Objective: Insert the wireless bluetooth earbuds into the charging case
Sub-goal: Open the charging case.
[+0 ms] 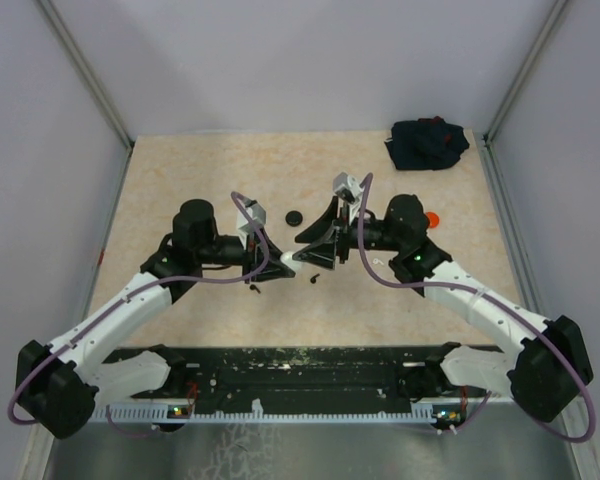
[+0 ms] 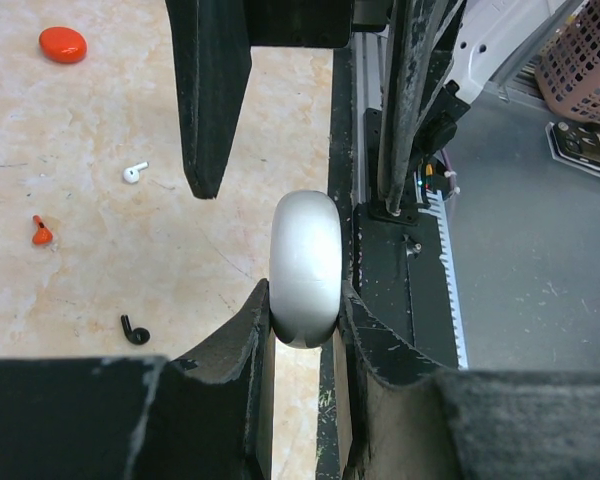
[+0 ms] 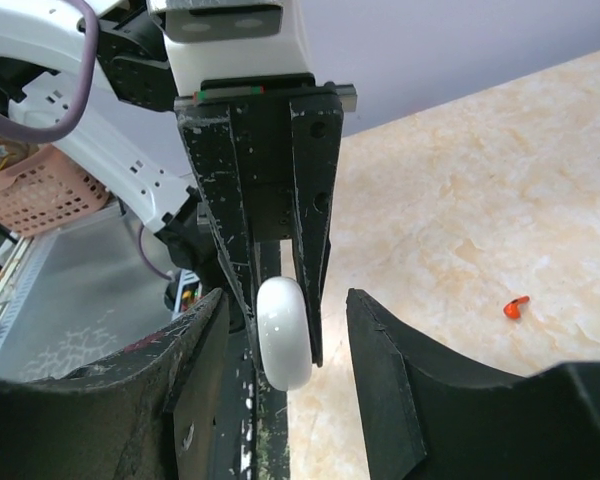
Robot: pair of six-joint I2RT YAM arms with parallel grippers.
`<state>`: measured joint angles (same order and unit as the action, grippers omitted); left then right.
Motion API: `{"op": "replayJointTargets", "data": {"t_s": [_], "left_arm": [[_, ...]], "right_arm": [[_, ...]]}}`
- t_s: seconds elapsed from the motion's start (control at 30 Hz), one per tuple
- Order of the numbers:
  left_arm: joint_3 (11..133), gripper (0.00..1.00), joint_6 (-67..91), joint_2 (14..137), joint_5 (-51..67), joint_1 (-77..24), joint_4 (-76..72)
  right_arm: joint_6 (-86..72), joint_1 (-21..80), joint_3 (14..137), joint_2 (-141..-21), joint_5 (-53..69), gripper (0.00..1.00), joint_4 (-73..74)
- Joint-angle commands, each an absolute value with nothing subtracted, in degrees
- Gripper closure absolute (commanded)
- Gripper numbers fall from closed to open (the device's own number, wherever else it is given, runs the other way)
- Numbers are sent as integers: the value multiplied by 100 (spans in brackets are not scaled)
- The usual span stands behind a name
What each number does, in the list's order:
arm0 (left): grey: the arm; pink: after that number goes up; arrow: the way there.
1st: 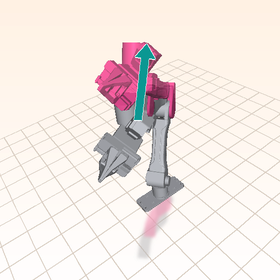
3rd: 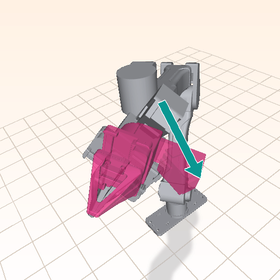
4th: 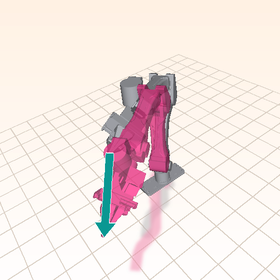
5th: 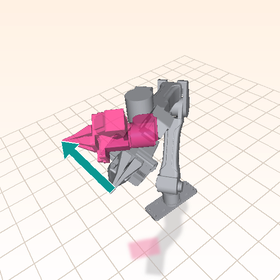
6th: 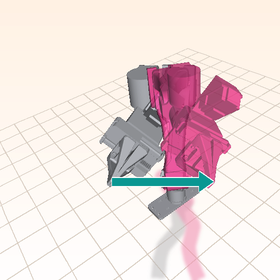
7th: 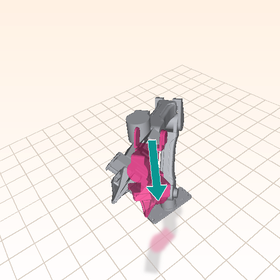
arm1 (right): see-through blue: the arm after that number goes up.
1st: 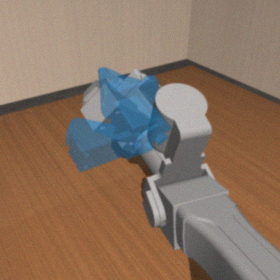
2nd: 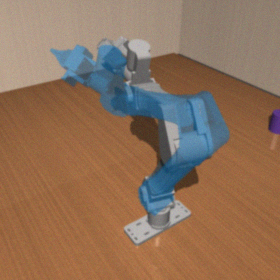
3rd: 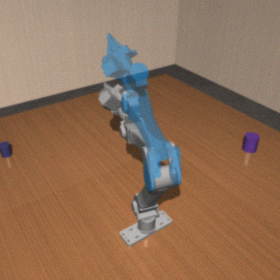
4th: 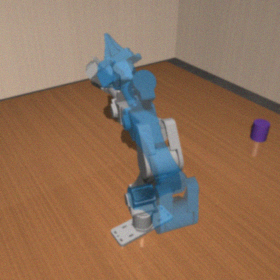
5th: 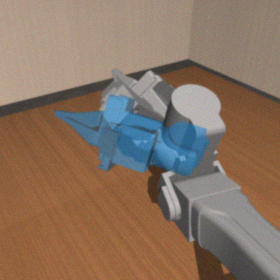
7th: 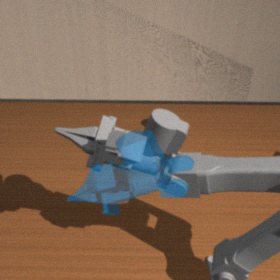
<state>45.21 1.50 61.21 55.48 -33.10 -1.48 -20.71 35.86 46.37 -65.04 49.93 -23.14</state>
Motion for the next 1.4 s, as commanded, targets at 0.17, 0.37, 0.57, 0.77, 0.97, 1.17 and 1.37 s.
{"op": "replayJointTargets", "data": {"t_s": [0.17, 0.37, 0.57, 0.77, 0.97, 1.17, 1.37], "left_arm": [[4611, 100, 263, 5982, 5659, -3282, -378], [4589, 100, 290, 5992, 5766, -3270, -425], [4603, 100, 167, 5985, 5867, -3270, -315], [4624, 100, 32, 5989, 5960, -3270, -161], [4669, 100, -17, 6042, 6054, -3270, -62], [4678, 100, -2, 6047, 6089, -3270, -62], [4681, 100, 1, 6060, 6087, -3272, -57]], "right_arm": [[-1837, 3679, 4587, -6659, 5134, 48, -2429], [-1700, 3710, 4650, -6686, 4991, 47, -2171], [-1411, 3631, 4780, -6540, 4504, 47, -1596], [-1463, 3413, 4796, -6351, 4535, 48, -1551], [-1485, 3384, 4825, -6326, 4544, 48, -1514], [-1448, 3384, 4855, -6398, 4519, 49, -1451], [-1334, 3386, 4922, -6429, 4614, 49, -1327]]}}
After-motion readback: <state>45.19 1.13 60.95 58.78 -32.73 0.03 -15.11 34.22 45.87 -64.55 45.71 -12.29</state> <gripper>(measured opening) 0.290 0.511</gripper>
